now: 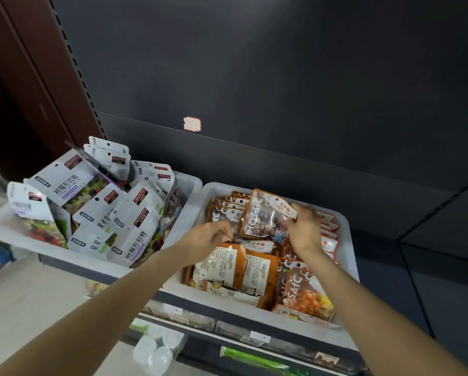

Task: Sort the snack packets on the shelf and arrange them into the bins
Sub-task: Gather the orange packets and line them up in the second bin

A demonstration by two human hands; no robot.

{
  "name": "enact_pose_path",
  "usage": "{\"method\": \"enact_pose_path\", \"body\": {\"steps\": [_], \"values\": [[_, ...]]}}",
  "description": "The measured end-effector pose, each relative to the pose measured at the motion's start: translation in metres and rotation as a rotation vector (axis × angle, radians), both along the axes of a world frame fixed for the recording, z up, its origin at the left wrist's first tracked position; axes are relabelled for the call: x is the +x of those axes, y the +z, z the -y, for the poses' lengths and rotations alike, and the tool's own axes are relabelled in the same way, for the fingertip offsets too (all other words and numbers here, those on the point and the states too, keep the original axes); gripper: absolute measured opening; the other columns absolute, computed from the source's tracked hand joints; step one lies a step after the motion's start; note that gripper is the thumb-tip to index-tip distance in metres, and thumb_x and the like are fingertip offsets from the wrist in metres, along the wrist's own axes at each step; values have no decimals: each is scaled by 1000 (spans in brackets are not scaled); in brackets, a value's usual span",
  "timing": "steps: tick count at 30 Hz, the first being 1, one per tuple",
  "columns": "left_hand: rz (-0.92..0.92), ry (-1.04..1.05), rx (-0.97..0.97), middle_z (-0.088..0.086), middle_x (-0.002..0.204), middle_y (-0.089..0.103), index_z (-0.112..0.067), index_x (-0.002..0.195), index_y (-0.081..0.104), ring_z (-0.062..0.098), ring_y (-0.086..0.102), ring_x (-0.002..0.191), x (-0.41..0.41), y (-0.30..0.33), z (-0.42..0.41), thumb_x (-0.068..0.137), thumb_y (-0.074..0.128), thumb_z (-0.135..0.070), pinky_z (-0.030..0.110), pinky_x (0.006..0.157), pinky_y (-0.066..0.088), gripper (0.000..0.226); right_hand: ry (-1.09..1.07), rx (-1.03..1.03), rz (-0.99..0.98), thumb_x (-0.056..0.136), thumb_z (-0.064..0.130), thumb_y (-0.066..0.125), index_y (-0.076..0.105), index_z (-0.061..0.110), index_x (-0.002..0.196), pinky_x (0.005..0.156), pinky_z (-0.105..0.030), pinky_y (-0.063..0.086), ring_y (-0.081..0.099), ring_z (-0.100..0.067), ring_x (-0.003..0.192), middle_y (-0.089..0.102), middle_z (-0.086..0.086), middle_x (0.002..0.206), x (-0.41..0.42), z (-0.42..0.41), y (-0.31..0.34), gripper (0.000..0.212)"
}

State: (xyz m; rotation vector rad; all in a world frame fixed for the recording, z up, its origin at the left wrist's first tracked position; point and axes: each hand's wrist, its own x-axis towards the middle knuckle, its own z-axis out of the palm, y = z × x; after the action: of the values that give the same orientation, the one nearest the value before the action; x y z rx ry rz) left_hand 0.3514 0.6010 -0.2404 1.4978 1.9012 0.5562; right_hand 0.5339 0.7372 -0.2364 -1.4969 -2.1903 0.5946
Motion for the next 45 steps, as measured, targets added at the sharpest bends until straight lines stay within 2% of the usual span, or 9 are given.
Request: {"method": "enact_pose_path", "body": {"steps": [5, 9, 12, 14, 17, 20, 25, 30, 45], "values": [[-25, -142, -78, -10, 81, 49, -27, 99, 48, 6, 45, 73, 3, 21, 17, 102, 35, -19, 21, 63, 37, 16, 192, -237, -81, 92, 10, 56, 60, 10, 115, 79, -31, 55, 63, -20, 98, 62, -5, 108, -5, 7, 9, 24], [-66, -37, -44, -10, 81, 52, -28, 99, 43, 3, 46, 68, 10, 20, 23, 101, 38, -20, 18, 59, 37, 9, 283, -244, 122, 93, 12, 55, 62, 11, 112, 70, -18, 47, 61, -16, 96, 64, -6, 112, -11, 20, 1, 21], [-64, -57, -50, -7, 90, 60, -29, 98, 45, 9, 55, 82, 12, 19, 25, 99, 44, -21, 20, 73, 45, 9, 283, -232, 191, 92, 18, 58, 63, 16, 107, 75, -22, 48, 60, -12, 90, 65, -5, 110, -17, 24, -2, 16], [-59, -45, -74, -9, 90, 61, -28, 100, 48, 13, 59, 91, 9, 20, 24, 99, 46, -21, 22, 79, 46, 8, 258, -175, 228, 93, 18, 57, 62, 18, 110, 74, -24, 49, 61, -12, 87, 65, -3, 106, -21, 25, 2, 18], [-162, 0, -91, -2, 113, 64, -25, 120, 52, 14, 58, 99, 12, 19, 20, 99, 44, -26, 24, 85, 44, 22, 133, 4, 246, 95, 16, 52, 61, 17, 114, 71, -26, 51, 63, -17, 89, 65, -4, 101, -17, 27, 8, 21], [-258, 49, -63, 1, 113, 63, -22, 131, 46, 14, 57, 93, 16, 13, 13, 98, 46, -27, 23, 81, 43, 33, 5, 97, 207, 96, 17, 52, 61, 14, 112, 70, -25, 49, 64, -20, 92, 66, -7, 103, -5, 26, 10, 19], [-229, 138, -88, 6, 134, 51, -27, 141, 32, 24, 54, 117, 17, -5, -1, 93, 56, -30, 37, 100, 45, 54, -32, 102, 187, 95, 18, 52, 62, 12, 108, 69, -27, 45, 65, -24, 93, 67, -8, 103, 2, 20, 14, 17], [-423, -24, -150, 5, 147, 34, -27, 141, 41, 25, 34, 135, 14, -16, -12, 96, 48, -39, 45, 110, 33, 47, -16, 95, 192, 95, 18, 53, 61, 12, 111, 74, -30, 49, 64, -24, 95, 67, -8, 106, 1, 15, 15, 19], [-661, -195, -217, 3, 150, 33, -32, 142, 34, 25, 27, 140, 4, -26, -22, 98, 32, -51, 50, 113, 20, 48, -23, 40, 203, 95, 21, 54, 61, 13, 109, 77, -30, 51, 63, -23, 95, 66, -8, 108, 5, 6, 7, 18]]}}
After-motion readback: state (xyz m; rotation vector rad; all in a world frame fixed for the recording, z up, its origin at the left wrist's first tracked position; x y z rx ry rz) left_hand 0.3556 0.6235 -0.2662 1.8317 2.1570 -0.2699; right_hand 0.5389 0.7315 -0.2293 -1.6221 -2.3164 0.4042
